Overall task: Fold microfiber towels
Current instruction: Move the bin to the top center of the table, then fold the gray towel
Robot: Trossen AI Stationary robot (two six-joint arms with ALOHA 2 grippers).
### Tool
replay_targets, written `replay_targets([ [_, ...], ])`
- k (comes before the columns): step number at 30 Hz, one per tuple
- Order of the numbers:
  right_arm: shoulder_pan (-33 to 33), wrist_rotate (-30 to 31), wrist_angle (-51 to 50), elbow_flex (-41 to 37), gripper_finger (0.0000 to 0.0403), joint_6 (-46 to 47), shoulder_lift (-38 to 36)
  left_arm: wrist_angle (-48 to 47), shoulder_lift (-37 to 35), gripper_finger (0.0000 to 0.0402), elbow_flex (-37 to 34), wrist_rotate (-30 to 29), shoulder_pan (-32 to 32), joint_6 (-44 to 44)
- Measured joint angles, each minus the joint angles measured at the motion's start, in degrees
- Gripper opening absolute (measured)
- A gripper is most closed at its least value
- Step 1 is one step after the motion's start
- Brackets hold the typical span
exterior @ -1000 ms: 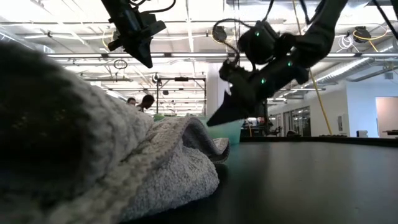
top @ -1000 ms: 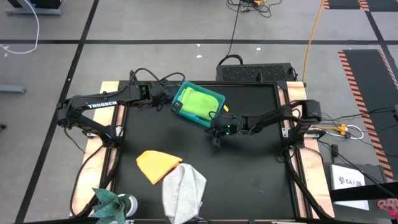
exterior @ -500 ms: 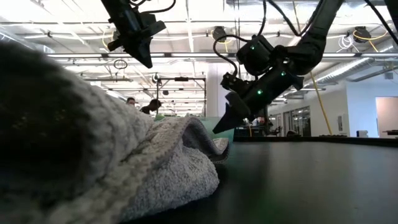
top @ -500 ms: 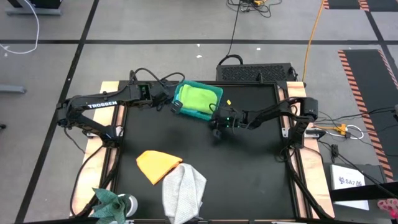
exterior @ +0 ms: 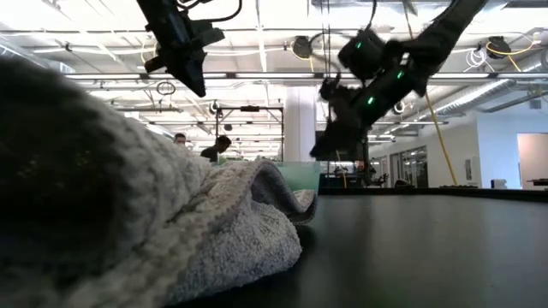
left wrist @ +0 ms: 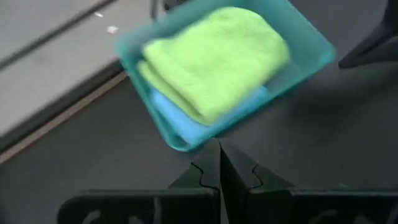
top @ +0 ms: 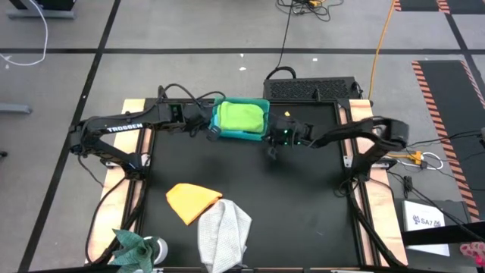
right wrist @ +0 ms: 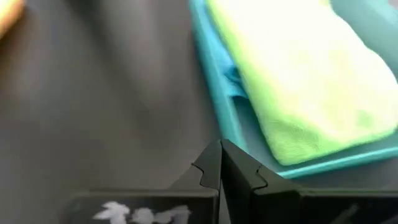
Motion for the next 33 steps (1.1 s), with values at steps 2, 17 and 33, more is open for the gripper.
replay_targets([
  [2, -0.1, -1.4, -3.2, 0.0, 0.0, 0.0, -3.6, 0.0, 0.5, 0.0001, 0.0, 1.7, -1.6, -1.0],
  [17, -0.1, -1.6, -9.2, 0.0, 0.0, -1.8, -18.9, -4.2, 8.6, 0.0003, 0.0, 3.2, -14.8, -24.7],
  [33, -0.1, -1.8, -13.5, 0.0, 0.0, -8.4, -18.9, 1.6, 20.0, 0.0021, 0.0, 21.0, -15.9, -21.9],
])
